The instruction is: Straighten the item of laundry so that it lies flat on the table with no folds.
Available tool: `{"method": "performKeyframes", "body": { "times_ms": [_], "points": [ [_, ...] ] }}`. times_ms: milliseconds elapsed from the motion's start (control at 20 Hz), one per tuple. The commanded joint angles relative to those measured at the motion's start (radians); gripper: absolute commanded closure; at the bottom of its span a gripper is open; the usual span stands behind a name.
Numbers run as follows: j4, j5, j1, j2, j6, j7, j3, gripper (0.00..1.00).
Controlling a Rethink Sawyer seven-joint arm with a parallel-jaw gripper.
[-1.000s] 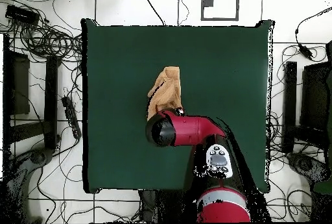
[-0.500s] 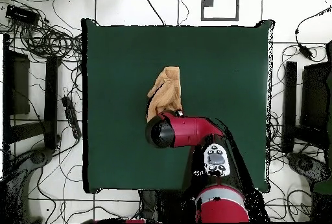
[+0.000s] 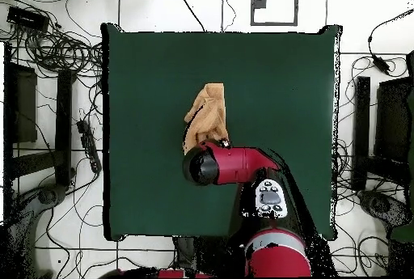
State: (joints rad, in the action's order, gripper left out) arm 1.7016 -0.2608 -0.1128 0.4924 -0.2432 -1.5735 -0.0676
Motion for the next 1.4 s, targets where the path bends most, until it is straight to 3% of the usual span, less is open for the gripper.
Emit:
{"method": "performKeyframes", "body": {
  "times_ms": [50,350,650,850,1150,1400],
  "points": [
    [0.045,-0.035,-0.031,-0.007,0.030,-0.087,0.093,1.00],
    [0.090,-0.005,-0.030,0.038,0.034,-0.135,0.085,1.00],
    [0.156,0.032,0.091,0.314,-0.252,-0.131,-0.052,1.00],
    [0.141,0.037,0.143,0.408,-0.426,-0.118,-0.116,1.00],
    [0.129,0.026,0.140,0.444,-0.506,-0.101,-0.127,1.00],
    [0.205,-0.020,0.067,0.459,-0.436,-0.026,-0.104,1.00]
  ]
}}
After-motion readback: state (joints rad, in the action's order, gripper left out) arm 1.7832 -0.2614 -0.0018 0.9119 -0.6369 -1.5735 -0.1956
